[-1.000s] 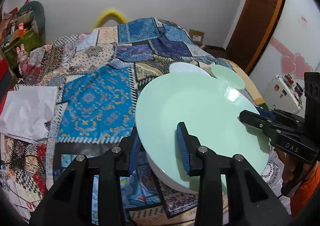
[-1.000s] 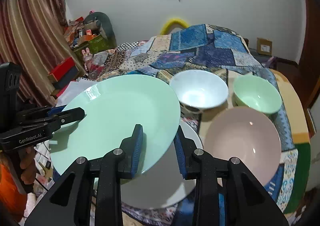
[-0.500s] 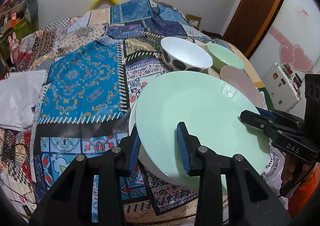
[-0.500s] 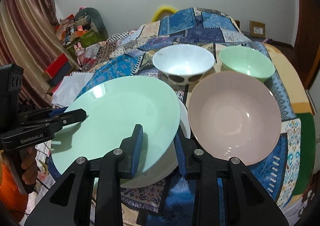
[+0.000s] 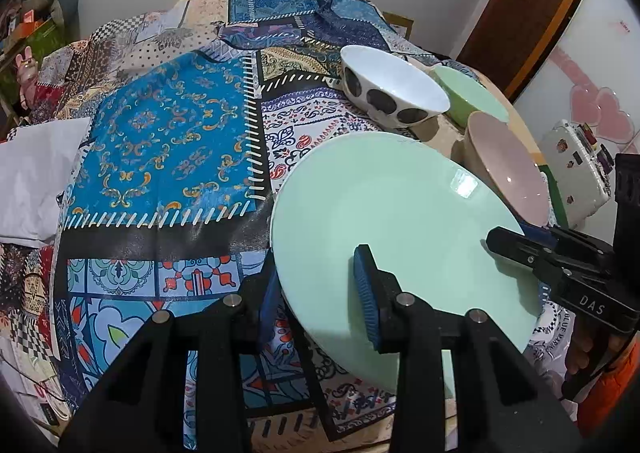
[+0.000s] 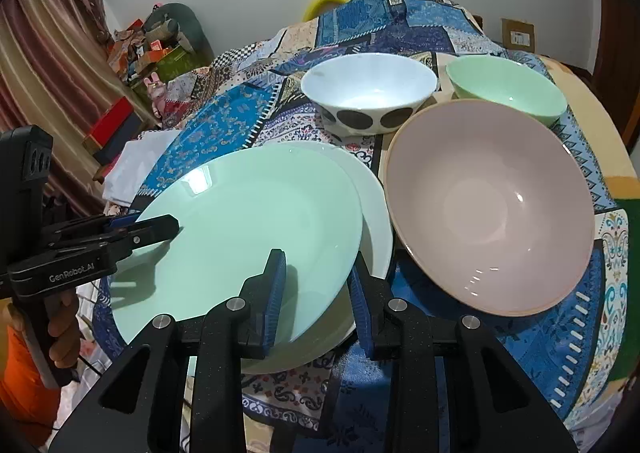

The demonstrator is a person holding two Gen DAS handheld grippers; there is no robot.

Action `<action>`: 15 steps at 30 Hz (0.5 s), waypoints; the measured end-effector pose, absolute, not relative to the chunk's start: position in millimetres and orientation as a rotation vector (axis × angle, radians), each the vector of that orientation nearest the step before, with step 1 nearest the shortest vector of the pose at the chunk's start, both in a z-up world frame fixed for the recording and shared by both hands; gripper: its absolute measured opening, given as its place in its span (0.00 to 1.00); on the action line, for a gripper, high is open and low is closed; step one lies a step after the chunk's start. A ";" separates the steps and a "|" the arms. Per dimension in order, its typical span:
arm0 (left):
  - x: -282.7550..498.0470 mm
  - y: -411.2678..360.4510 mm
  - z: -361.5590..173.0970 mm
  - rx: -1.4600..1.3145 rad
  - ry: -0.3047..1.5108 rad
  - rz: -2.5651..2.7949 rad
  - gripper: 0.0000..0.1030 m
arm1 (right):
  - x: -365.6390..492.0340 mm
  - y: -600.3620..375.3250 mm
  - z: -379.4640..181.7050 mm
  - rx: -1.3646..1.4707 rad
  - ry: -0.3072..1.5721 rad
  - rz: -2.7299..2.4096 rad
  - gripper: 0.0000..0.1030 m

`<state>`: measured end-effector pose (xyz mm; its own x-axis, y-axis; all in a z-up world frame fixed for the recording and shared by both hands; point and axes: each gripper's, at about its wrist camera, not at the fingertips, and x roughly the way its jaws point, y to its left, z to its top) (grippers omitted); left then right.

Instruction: Organize plates and bowls

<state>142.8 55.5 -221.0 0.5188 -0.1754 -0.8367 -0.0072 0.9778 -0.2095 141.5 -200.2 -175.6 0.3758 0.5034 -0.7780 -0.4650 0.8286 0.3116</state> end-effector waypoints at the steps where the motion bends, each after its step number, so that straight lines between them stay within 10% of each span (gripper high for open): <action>1: 144.0 55.7 -222.7 -0.196 1.026 -0.102 0.35 | 141.2 -199.6 -177.1 0.042 1.015 0.619 0.28; 15: 156.2 54.0 -231.8 -0.172 1.035 -0.081 0.35 | 144.2 -199.2 -186.8 0.037 1.044 0.615 0.28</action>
<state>156.2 54.0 -231.8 0.5087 -0.1483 -0.8481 -0.0142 0.9835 -0.1804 144.2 -199.2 -186.8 0.3515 0.4920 -0.7965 -0.4576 0.8325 0.3123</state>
